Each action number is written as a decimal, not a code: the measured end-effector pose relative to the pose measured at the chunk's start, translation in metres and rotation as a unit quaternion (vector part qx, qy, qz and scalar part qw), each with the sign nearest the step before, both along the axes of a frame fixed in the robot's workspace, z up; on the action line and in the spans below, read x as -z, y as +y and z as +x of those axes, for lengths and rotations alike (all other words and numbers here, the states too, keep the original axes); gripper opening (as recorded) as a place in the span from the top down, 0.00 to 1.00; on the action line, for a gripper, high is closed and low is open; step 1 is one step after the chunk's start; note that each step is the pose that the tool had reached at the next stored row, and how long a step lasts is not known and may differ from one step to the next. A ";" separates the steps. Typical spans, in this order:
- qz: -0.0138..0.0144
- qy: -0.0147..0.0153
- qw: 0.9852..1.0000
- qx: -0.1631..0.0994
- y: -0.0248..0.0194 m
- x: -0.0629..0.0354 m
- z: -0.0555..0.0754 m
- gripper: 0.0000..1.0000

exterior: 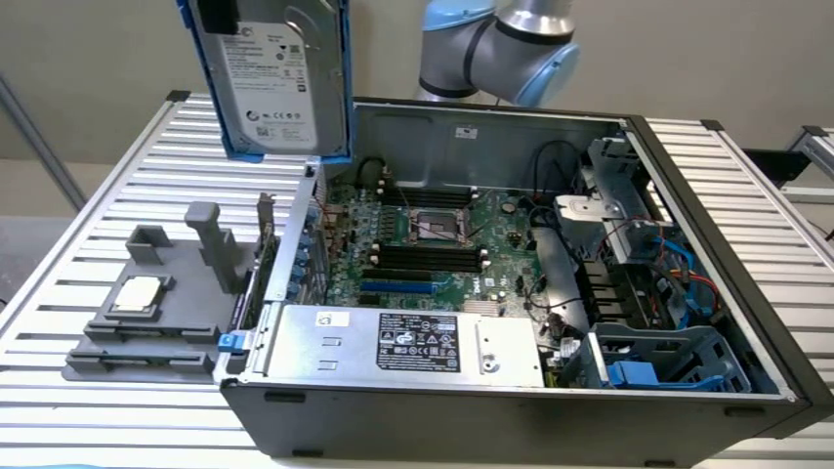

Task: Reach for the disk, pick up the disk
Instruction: 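Pick up the disk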

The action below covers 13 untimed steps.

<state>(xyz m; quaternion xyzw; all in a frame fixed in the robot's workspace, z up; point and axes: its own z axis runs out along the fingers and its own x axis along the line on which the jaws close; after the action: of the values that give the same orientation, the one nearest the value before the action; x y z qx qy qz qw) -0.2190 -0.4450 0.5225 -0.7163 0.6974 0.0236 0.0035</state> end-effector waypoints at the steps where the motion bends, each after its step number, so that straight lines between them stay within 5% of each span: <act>1: 0.000 0.000 1.000 0.000 -0.0018 0.0000 0.003 0.67; 13: 0.000 0.000 1.000 0.000 -0.0257 0.0001 0.047 0.67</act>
<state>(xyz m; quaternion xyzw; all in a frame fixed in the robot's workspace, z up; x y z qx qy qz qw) -0.1720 -0.4707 0.5225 -0.7163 0.6974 0.0241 0.0036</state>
